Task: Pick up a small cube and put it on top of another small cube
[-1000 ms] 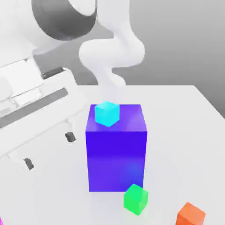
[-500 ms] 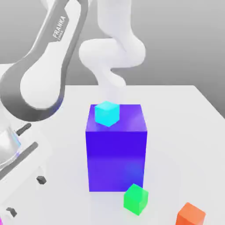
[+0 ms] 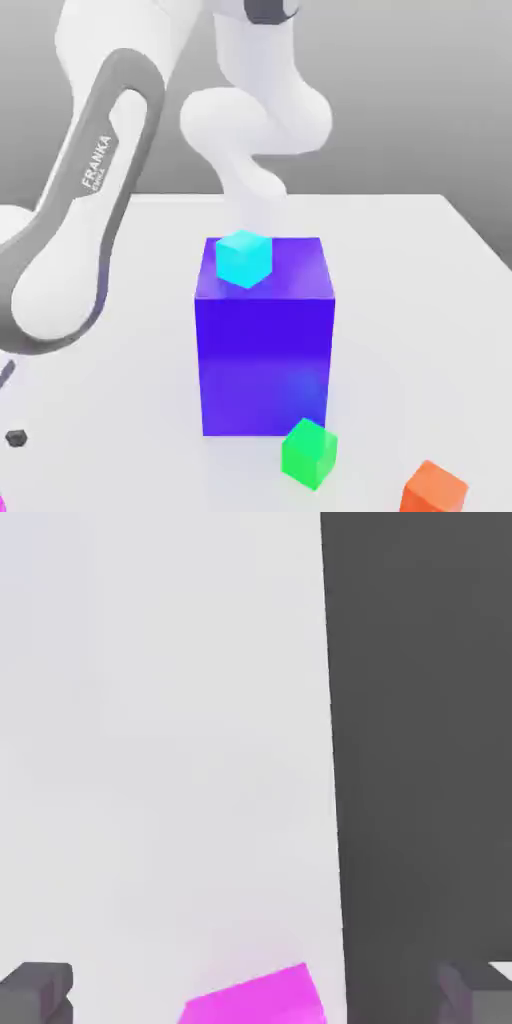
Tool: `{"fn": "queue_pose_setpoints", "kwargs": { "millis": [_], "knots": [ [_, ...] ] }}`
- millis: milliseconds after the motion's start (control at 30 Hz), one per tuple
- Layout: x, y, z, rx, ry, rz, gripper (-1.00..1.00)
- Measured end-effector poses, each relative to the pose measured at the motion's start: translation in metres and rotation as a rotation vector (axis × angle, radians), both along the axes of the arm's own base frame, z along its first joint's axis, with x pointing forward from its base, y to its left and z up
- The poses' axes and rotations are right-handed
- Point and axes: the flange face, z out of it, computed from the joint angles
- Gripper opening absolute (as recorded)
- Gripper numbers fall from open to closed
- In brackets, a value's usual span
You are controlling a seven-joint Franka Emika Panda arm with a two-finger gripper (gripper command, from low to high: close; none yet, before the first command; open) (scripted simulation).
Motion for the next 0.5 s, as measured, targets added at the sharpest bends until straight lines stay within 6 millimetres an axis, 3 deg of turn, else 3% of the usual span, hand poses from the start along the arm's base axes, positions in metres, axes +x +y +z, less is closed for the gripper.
{"fn": "queue_pose_setpoints", "kwargs": {
  "millis": [133, 233, 267, 467, 500],
  "knots": [
    [0.002, -0.012, 0.001, -0.073, -0.008, 0.152, 0.0],
    [0.004, -0.015, -0.041, -0.094, -0.009, 0.194, 0.0],
    [0.004, -0.015, -0.055, -0.094, -0.009, 0.196, -1.0],
    [0.003, -0.015, -0.062, -0.095, -0.007, 0.197, -1.0],
    [0.004, -0.015, -0.054, -0.096, -0.007, 0.199, -1.0]
  ]
}}
